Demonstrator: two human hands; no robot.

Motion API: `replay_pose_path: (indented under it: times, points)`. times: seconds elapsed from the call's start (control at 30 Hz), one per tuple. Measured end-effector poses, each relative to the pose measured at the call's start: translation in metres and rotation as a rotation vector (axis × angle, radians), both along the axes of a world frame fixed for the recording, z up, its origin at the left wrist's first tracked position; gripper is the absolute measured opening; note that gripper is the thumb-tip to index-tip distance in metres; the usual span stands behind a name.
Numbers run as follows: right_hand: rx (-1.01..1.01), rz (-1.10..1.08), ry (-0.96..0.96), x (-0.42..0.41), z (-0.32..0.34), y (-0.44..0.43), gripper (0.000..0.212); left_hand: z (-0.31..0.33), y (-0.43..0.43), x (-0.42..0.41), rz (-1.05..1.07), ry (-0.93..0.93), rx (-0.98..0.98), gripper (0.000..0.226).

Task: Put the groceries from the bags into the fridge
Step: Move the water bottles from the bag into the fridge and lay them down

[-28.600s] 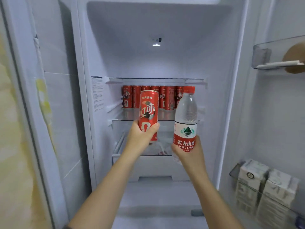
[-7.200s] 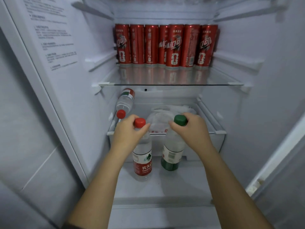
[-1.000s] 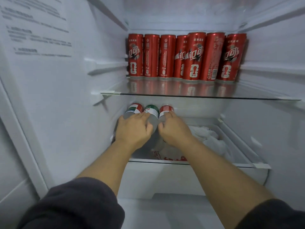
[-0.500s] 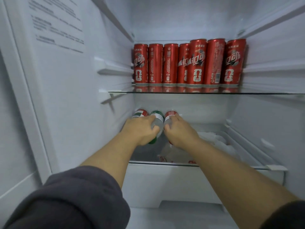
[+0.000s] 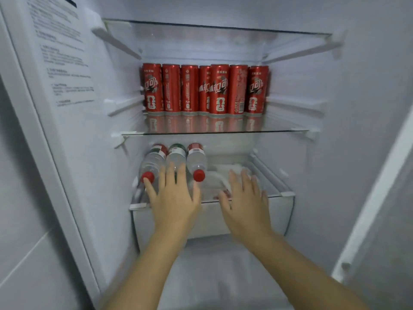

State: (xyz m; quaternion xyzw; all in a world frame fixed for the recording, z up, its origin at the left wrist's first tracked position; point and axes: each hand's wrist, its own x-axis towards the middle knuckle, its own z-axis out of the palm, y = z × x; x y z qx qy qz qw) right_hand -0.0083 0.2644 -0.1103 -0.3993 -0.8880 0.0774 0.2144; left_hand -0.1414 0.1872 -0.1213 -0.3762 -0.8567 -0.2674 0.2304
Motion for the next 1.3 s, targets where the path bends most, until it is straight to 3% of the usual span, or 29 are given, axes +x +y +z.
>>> replay_pose_path:
  times: [0.27, 0.43, 0.53, 0.93, 1.3]
  points:
    - [0.245, -0.057, -0.176, 0.134, 0.056, -0.072, 0.075, 0.025, -0.067, 0.134, -0.272, -0.138, 0.061, 0.072]
    - [0.521, -0.107, -0.158, 0.231, 0.083, -0.126, 0.063, 0.04, -0.105, 0.214, -0.453, -0.195, 0.165, 0.067]
    - [0.574, -0.224, -0.161, 0.299, 0.088, -0.155, 0.06, 0.043, -0.119, 0.269, -0.537, -0.227, 0.2, 0.066]
    - [0.374, -0.809, -0.287, 0.579, 0.037, -0.294, 0.063, 0.025, -0.182, 0.539, -1.041, -0.212, 0.086, 0.067]
    - [0.264, -1.26, -0.34, 0.753, 0.01, -0.413, 0.066, -0.001, -0.243, 0.738, -1.447, -0.144, -0.097, 0.069]
